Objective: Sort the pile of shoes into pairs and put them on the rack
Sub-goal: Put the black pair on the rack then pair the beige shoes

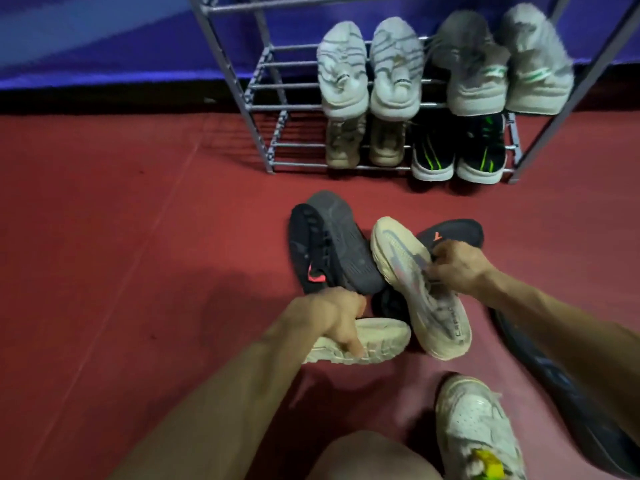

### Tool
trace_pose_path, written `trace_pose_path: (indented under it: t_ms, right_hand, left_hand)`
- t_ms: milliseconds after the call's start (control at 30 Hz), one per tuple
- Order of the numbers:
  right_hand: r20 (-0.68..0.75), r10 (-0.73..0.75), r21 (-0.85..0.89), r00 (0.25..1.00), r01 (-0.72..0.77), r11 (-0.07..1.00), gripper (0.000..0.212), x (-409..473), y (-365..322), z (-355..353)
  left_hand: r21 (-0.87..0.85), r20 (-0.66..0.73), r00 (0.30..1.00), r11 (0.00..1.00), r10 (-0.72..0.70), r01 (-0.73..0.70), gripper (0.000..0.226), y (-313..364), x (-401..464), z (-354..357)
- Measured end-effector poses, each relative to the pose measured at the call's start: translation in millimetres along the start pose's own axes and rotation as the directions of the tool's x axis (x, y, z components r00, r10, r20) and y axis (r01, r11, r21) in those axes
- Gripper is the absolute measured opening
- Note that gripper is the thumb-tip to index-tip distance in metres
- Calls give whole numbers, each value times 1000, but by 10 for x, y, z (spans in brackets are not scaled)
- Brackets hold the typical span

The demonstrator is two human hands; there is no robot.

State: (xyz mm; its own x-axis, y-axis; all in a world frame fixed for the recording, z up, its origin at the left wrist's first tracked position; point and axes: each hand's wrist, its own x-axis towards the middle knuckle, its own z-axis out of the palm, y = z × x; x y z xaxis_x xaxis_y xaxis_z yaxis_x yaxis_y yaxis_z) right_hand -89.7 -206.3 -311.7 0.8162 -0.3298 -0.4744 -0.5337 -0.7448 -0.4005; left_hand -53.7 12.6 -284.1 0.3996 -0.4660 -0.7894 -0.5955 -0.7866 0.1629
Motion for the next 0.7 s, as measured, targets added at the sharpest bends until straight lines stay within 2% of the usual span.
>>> trace_pose_path:
  t_ms: [67,133,233,333,400,467,533,567,667,700]
  right_hand:
    - [30,29,12,999,-29,999,20,-21,19,21]
    - [33,88,-26,996,-87,996,30,-53,32,48]
    - [92,153,-171,984,-135,976,51,-60,119,102]
    - [210,131,-187,969,-91,978,58,-100,183,133]
    - [177,70,-231,982,-28,973,53,-109,194,138]
    - [89,37,-240,995,-14,971,48,-103,220,148]
    - [47,31,-206,998,-20,978,44,-110,243,170]
    - [32,26,-174,999,-20,984,41,-123,241,176]
    - [-79,77,-71,994,-83,994,40,-181,235,94]
    - [-87,94,-65,992,-99,993,42,-177,255,79]
  left_hand:
    - [106,-76,997,994,28,-19,51,53,20,115]
    - [117,-107,993,993,45,-32,42,57,15,150]
    - [54,-115,993,998,37,-31,42,-17,-76,-40]
    - [-55,-242,970,998,-28,15,46,-58,-218,-501]
    - [-138,-403,910,989,-101,49,42,-5,-219,-851]
    - [-180,-547,817,979,-183,99,37,103,-106,-1096]
    - [-233,-604,751,960,-268,155,59,217,76,-1133]
    - [-251,-595,751,954,-286,165,63,252,162,-1071]
    - [-320,-479,831,937,-284,136,47,285,404,-671]
    - [-335,-473,838,935,-271,112,43,261,435,-518]
